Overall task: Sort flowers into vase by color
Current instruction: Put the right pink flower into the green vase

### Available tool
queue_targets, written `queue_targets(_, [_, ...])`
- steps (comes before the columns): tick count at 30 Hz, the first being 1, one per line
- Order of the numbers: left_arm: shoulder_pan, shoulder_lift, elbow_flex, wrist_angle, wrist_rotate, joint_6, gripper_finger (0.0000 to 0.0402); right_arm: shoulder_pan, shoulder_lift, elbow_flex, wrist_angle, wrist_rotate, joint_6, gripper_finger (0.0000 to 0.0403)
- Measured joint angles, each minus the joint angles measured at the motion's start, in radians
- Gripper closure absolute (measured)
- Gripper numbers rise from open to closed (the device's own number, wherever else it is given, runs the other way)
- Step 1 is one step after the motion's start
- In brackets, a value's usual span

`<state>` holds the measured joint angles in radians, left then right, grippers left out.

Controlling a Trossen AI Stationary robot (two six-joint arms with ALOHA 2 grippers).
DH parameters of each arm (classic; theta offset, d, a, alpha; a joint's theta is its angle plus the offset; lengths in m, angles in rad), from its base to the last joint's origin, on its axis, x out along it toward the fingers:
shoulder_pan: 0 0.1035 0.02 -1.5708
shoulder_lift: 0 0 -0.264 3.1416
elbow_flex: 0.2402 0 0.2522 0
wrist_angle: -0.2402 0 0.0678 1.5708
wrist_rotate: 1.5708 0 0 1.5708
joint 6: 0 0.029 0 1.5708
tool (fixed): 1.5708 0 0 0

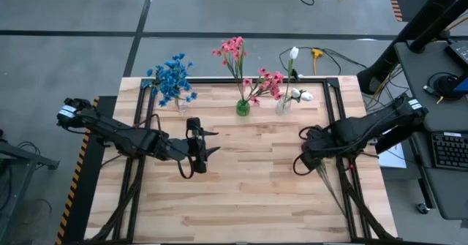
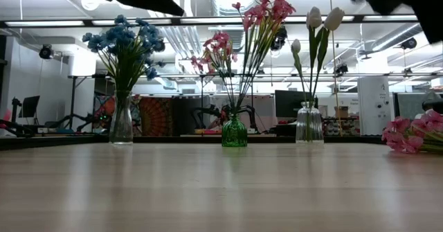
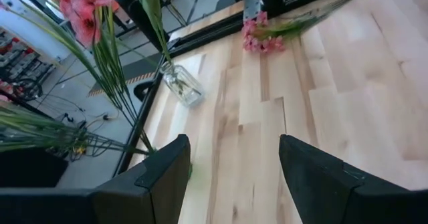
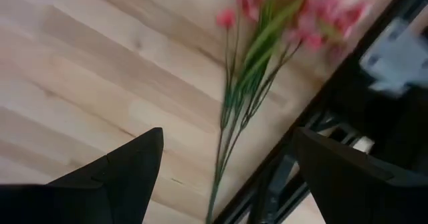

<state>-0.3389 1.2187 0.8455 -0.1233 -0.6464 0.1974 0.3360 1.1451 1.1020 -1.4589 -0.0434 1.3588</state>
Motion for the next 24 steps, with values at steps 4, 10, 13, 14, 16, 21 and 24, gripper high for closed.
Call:
queue_targets(4, [0.0,-0.004,0.002,-0.025,0.0,0.0,0.0189,0.0,-0.001,-0.166,0.186,-0.109,0.031,0.0078])
queue_targets(10, [0.0,-0.014,0.004,-0.03,-0.001,0.0,0.0189,-0.001,0.017,-0.366,0.329,-0.117,0.096,0.0078])
queue_targets(13, [0.001,-0.015,0.004,-0.03,-0.002,0.0,0.0189,-0.002,0.022,-0.439,0.338,-0.12,0.126,0.0078])
queue_targets(14, [0.001,-0.015,0.004,-0.029,-0.001,0.0,0.0189,-0.002,0.024,-0.452,0.354,-0.121,0.128,0.0078])
queue_targets(16, [0.001,-0.014,0.004,-0.026,-0.002,0.0,0.019,-0.002,0.031,-0.472,0.389,-0.114,0.12,0.0078])
queue_targets(21, [0.001,-0.013,0.004,-0.023,-0.002,-0.005,0.0189,-0.002,0.066,-0.48,0.451,-0.114,0.099,0.0078])
queue_targets(24, [0.001,-0.013,0.004,-0.023,-0.002,-0.005,0.0189,-0.002,0.098,-0.483,0.452,-0.114,0.091,0.0078])
